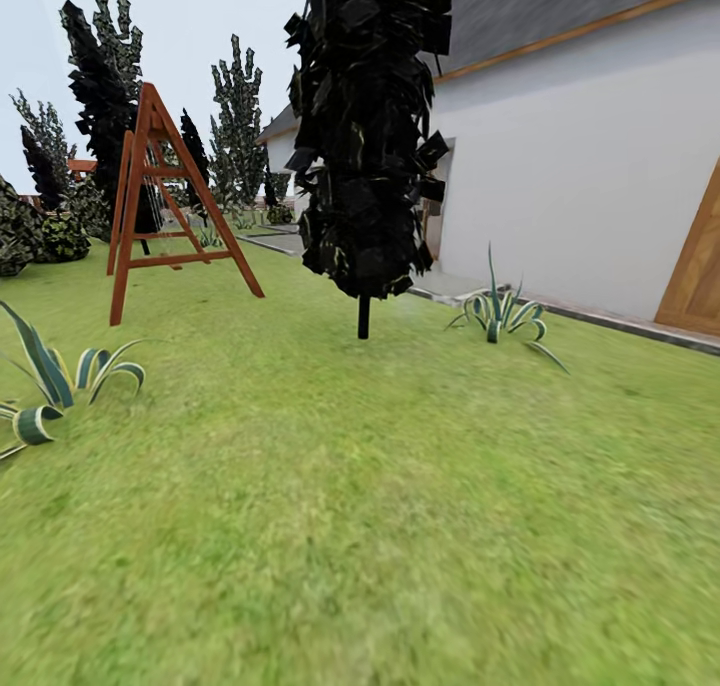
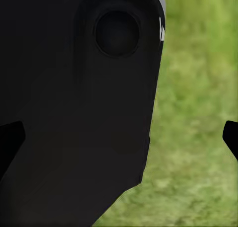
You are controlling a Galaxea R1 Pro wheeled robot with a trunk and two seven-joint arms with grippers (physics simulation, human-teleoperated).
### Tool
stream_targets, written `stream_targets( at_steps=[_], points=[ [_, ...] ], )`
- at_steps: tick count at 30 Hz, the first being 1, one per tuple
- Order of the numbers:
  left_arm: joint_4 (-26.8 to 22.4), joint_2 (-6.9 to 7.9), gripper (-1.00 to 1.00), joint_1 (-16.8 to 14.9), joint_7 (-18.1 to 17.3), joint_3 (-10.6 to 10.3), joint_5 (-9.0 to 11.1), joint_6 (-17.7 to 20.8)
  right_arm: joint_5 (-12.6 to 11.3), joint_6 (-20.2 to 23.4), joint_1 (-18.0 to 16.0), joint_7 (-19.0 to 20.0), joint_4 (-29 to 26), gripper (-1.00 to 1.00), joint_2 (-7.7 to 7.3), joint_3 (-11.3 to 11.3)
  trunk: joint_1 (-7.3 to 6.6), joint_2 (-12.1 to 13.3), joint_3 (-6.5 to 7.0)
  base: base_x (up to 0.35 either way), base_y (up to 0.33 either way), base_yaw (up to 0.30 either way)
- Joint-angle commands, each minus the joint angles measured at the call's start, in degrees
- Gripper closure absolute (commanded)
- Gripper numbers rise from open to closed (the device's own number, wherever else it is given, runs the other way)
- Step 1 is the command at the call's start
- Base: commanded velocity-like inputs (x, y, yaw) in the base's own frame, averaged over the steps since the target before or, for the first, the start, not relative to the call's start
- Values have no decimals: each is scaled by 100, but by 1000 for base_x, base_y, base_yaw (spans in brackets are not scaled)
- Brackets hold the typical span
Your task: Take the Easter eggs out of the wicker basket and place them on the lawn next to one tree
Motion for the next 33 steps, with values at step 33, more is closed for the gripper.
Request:
stream_targets(
  at_steps=[33],
  points=[
    [-1, 1, -100, -1, -20, 4, 15, 3, 46, 2, -9, 6, 11, -100, -1, 1, 3, -2, -4, 317, 122, 0]
  ],
)
